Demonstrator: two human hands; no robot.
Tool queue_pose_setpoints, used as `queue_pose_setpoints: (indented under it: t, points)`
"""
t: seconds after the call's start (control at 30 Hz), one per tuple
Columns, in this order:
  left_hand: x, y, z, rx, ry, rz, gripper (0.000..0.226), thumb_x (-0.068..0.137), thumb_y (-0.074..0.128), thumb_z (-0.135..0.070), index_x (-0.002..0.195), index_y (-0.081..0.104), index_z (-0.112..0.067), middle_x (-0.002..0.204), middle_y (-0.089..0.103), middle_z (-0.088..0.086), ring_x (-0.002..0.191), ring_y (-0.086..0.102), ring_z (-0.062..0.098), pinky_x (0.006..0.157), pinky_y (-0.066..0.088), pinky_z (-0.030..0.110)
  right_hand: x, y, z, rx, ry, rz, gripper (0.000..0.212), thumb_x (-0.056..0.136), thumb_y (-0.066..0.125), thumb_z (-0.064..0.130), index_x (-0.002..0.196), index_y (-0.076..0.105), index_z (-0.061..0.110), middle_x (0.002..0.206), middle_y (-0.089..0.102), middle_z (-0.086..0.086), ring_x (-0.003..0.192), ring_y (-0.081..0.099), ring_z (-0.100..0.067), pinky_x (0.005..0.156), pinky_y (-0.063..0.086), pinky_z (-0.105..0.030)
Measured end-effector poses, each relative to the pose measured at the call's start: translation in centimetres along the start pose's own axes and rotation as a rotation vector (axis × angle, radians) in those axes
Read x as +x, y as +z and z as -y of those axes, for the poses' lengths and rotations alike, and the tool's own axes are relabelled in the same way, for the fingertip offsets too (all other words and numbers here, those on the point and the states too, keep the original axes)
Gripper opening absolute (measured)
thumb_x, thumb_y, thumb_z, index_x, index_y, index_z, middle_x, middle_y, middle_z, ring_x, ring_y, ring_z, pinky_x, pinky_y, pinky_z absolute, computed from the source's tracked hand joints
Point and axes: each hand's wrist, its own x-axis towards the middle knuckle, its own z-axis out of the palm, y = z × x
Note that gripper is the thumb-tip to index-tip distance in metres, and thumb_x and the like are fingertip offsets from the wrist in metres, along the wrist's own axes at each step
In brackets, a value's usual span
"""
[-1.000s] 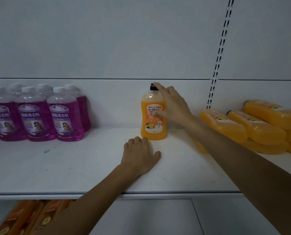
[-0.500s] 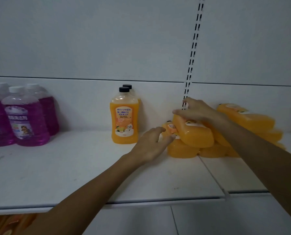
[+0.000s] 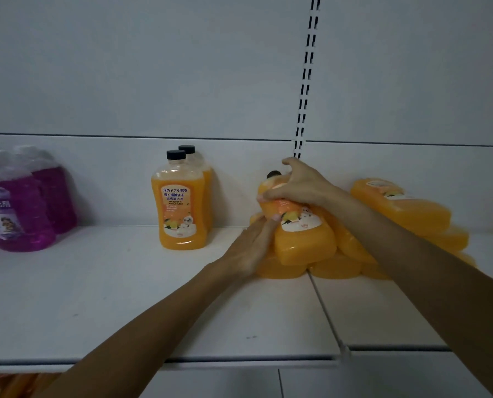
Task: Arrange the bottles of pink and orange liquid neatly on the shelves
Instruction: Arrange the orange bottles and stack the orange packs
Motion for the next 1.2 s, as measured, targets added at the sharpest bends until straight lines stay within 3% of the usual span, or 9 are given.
queue_pose_setpoints:
  t: [0.07,0.23,0.43,0.6,0.7,0.87,0.97,1.07,1.2]
  points:
    - [-0.1,0.0,0.2,-0.047,-0.052,0.003,0.087,0.07,0.023,-0.087,0.141,0.031,-0.037,0.14,0.048,-0.005,0.124,0.049,0.019,0.109,0.035,0.049,0.1,-0.4,-0.1,0.057,0.055,0.021,0.103,0.063,0.08,0.051,0.146,0.028,0.017,0.142,0.042,-0.007,0.121,0.049,-0.028,0.089,0.045,-0.036]
    - [-1.4,0.4,-0.5,-0.012,-0.048,-0.017,0.069,0.073,0.028,-0.078,0.131,0.039,-0.04,0.136,0.052,-0.005,0.123,0.051,0.02,0.109,0.036,0.046,-1.2,-0.9,-0.7,0.208,0.033,0.171,0.076,0.066,0.08,0.044,0.129,0.05,0.013,0.096,0.059,0.004,0.081,0.06,-0.012,0.063,0.05,-0.025]
    - [-2.5,0.2,-2.2,-0.217,-0.008,-0.066,0.043,0.07,0.064,-0.057,0.105,0.049,-0.037,0.11,0.062,-0.008,0.098,0.061,0.009,0.084,0.05,0.024,-2.0,-1.5,1.0,0.321,-0.137,0.139,0.085,0.061,0.084,0.038,0.135,0.043,0.027,0.125,0.056,-0.002,0.097,0.061,-0.018,0.081,0.055,-0.034]
    - [-1.6,-1.6,-3.7,-0.326,0.114,-0.277,0.063,0.073,0.073,-0.031,0.126,0.039,-0.029,0.112,0.06,-0.006,0.097,0.062,0.009,0.073,0.052,0.023,-2.2,-2.3,3.9,0.441,-0.315,-0.141,0.073,0.063,0.085,0.035,0.127,0.051,0.029,0.109,0.056,0.007,0.103,0.057,-0.016,0.09,0.053,-0.036]
    - [-1.6,-3.4,-3.2,-0.311,0.187,-0.315,0.066,0.075,0.073,-0.026,0.128,0.035,-0.034,0.115,0.059,-0.008,0.101,0.061,0.009,0.078,0.053,0.025,-2.5,-3.1,4.9,0.361,-0.445,-0.025,0.07,0.067,0.082,0.032,0.126,0.043,0.034,0.109,0.056,0.006,0.097,0.061,-0.014,0.081,0.055,-0.03]
    - [-2.1,-4.7,-2.0,-0.149,0.211,-0.408,0.058,0.08,0.069,-0.025,0.119,0.03,-0.043,0.098,0.048,-0.029,0.08,0.055,-0.015,0.056,0.047,0.005,-1.9,-3.6,5.4,0.163,-0.532,0.107,0.078,0.065,0.085,0.023,0.125,0.038,0.038,0.125,0.052,0.003,0.11,0.057,-0.016,0.083,0.056,-0.034]
    - [-2.2,-4.3,-0.6,0.002,0.219,-0.541,0.067,0.083,0.067,-0.028,0.138,0.027,-0.027,0.118,0.05,-0.018,0.102,0.054,-0.004,0.075,0.049,0.011,-1.2,-2.2,5.2,0.116,-0.55,-0.004,0.079,0.064,0.086,0.022,0.127,0.039,0.035,0.124,0.051,0.005,0.112,0.052,-0.013,0.084,0.051,-0.027]
    - [-2.9,-3.9,1.9,0.215,0.195,-0.602,0.064,0.087,0.064,-0.025,0.14,0.029,-0.02,0.138,0.041,0.0,0.125,0.041,0.014,0.102,0.041,0.032,-0.3,-0.6,4.6,0.148,-0.536,-0.117,0.08,0.065,0.085,0.014,0.127,0.039,0.031,0.121,0.05,0.005,0.103,0.054,-0.015,0.069,0.046,-0.006]
    - [-4.1,-3.9,4.2,0.509,0.123,-0.332,0.049,0.09,0.056,-0.036,0.134,0.038,-0.022,0.137,0.04,-0.003,0.124,0.04,0.014,0.097,0.034,0.022,1.2,2.1,3.8,0.108,-0.534,-0.177,0.078,0.067,0.082,0.008,0.13,0.039,0.024,0.116,0.046,0.008,0.101,0.05,-0.014,0.064,0.04,-0.002]
